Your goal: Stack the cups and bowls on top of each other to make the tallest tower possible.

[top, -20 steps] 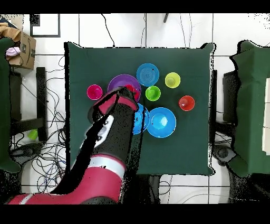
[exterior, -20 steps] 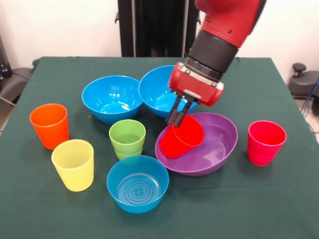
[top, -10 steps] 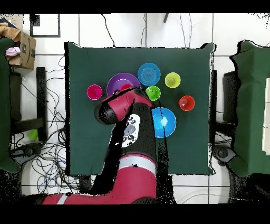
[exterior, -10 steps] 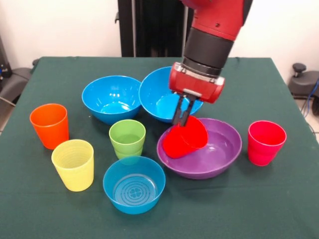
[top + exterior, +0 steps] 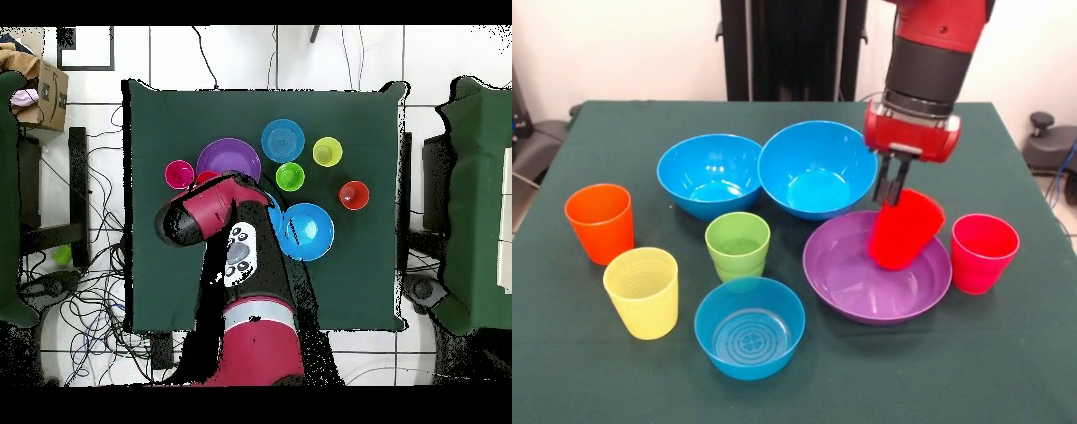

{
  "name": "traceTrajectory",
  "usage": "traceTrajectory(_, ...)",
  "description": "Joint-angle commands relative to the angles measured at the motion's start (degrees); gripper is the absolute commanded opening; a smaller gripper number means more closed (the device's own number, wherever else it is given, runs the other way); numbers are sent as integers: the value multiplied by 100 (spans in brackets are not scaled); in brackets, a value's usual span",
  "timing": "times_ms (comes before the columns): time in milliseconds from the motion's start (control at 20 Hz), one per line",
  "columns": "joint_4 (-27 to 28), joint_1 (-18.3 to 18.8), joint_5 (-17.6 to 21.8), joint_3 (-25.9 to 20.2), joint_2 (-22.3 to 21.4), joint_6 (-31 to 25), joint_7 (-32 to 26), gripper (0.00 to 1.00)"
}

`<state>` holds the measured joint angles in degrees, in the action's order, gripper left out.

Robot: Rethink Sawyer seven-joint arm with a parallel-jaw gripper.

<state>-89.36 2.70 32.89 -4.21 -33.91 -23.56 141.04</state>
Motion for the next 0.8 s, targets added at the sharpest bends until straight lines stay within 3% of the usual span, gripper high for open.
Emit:
traceTrajectory(50, -1040, 431, -210, -1332, -468, -1090, -1890, 0)
traceTrajectory(400, -947, 1052, -165, -1937, -432, -1358, -2240, 0)
traceTrajectory(550, -833, 1251, -57, -2138, -264, -1241, -2274, 0)
traceTrajectory(800, -321, 1274, 389, -2086, 270, -903, -2199, 0)
